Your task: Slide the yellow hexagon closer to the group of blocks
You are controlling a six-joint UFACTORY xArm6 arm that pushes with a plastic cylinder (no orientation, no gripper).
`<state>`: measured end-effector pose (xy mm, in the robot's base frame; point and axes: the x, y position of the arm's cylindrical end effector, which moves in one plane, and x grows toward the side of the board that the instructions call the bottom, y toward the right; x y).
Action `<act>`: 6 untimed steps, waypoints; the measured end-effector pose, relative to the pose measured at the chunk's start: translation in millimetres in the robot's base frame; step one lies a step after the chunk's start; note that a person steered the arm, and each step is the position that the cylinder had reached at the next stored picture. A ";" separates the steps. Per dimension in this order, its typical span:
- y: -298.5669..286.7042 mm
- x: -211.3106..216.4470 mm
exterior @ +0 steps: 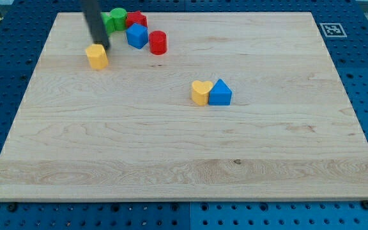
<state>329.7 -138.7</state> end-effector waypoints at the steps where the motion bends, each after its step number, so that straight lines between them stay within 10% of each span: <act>1: 47.0 27.9; 4: -48.2 -42.1; 6: -95.3 16.8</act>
